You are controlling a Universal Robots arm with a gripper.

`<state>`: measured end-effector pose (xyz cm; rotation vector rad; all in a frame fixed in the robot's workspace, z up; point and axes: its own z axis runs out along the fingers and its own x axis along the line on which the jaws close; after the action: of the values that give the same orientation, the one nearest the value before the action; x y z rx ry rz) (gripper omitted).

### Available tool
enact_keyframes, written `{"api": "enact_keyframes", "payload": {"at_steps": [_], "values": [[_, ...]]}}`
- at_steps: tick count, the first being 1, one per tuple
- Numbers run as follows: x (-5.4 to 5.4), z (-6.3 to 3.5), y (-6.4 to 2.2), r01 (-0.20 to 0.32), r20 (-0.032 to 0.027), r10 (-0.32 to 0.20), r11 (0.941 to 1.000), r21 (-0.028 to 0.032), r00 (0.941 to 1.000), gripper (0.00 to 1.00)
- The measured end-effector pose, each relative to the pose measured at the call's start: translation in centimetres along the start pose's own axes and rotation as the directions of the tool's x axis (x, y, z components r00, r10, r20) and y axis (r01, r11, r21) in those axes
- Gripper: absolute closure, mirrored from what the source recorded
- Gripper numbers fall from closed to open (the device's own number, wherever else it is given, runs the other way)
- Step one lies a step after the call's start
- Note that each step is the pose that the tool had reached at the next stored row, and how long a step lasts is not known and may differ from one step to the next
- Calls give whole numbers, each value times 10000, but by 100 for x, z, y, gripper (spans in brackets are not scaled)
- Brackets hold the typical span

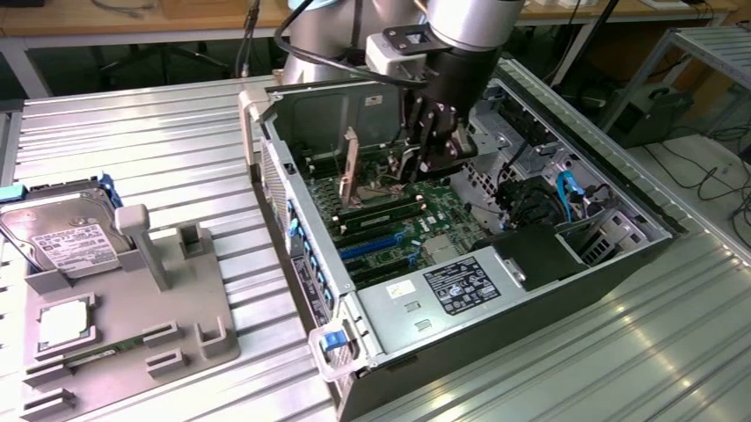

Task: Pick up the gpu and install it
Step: 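Insert the gpu into the slot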

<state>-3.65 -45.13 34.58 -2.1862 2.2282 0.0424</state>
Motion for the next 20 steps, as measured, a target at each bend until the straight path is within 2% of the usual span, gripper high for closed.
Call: {"api": "enact_keyframes", "payload": {"at_steps": [2, 6, 10, 13, 17, 18, 19, 20], "values": [[1, 40, 4, -11, 2, 11, 10000, 2, 10000, 72], [4, 86, 82, -15, 5, 15, 10000, 1, 10000, 72], [16, 154, 81, -13, 5, 13, 10000, 0, 10000, 72], [70, 181, 81, -14, 13, 14, 10000, 0, 10000, 72], [75, 214, 135, -10, 17, 10, 10000, 0, 10000, 72], [80, 353, 147, 238, 23, -238, 9997, -8, 9997, 72], [81, 379, 170, 246, 27, -246, 9997, -9, 9997, 72], [77, 448, 204, 124, 28, -124, 9999, -5, 9999, 72]]}}
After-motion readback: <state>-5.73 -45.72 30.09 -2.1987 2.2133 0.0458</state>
